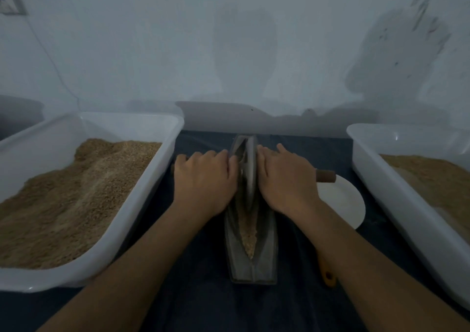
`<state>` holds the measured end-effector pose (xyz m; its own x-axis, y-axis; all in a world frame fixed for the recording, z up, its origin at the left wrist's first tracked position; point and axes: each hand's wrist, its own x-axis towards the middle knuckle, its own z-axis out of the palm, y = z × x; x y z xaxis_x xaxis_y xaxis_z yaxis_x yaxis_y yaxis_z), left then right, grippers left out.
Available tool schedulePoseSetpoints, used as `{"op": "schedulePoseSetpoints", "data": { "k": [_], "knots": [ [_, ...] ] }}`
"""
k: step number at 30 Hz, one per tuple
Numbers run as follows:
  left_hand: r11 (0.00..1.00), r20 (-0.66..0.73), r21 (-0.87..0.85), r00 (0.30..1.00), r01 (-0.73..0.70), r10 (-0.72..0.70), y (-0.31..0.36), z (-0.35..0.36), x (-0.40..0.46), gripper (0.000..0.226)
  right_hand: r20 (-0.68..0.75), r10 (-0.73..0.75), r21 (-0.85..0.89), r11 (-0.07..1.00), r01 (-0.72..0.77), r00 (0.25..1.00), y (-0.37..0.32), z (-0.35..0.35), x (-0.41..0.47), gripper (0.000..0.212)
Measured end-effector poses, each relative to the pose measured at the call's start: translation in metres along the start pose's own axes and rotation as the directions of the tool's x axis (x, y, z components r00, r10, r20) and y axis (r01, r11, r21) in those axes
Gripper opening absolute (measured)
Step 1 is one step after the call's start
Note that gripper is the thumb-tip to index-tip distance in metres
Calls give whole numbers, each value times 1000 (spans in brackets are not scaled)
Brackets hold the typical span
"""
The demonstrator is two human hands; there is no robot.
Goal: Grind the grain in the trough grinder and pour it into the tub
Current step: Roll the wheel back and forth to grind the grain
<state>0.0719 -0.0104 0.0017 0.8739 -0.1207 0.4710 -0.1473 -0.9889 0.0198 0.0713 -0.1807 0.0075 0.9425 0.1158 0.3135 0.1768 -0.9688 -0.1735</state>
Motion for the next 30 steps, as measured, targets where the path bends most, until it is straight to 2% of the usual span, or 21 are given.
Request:
{"op": "schedulePoseSetpoints", "data": {
  "k": [3,7,10,13,16,18,23,27,30],
  "knots": [
    [995,-42,-91,998,-42,38,-5,-11,-37,56,-57,-80,31,996,82,995,-3,-10,-37,64],
    [989,-88,-110,992,-95,85,-10,-13,-52,54,-138,-111,48,992,119,984,-4,-10,-55,65],
    [994,-48,-74,996,-75,72,-6,-8,-29,56,-75,-74,52,996,78,994,-3,-6,-28,60],
    [993,17,94,998,-67,66,-3,3,9,57,6,27,55,998,-27,1000,1,-1,12,58],
    [994,36,108,999,-19,15,-2,12,33,54,61,105,11,994,-106,993,1,3,35,59],
    [994,34,107,999,-8,4,0,13,33,54,50,112,1,994,-112,993,1,4,33,62],
    [991,-28,-129,999,-37,34,-8,-4,-23,49,-65,-41,21,999,42,997,-4,-3,-20,64],
    [986,-80,-141,993,-92,81,-15,-12,-55,53,-148,-125,12,992,129,981,-4,-8,-48,63],
    [985,-40,-153,997,-74,68,-14,-11,-43,53,-108,-108,-8,994,108,988,-6,-7,-36,65]
  ]
}}
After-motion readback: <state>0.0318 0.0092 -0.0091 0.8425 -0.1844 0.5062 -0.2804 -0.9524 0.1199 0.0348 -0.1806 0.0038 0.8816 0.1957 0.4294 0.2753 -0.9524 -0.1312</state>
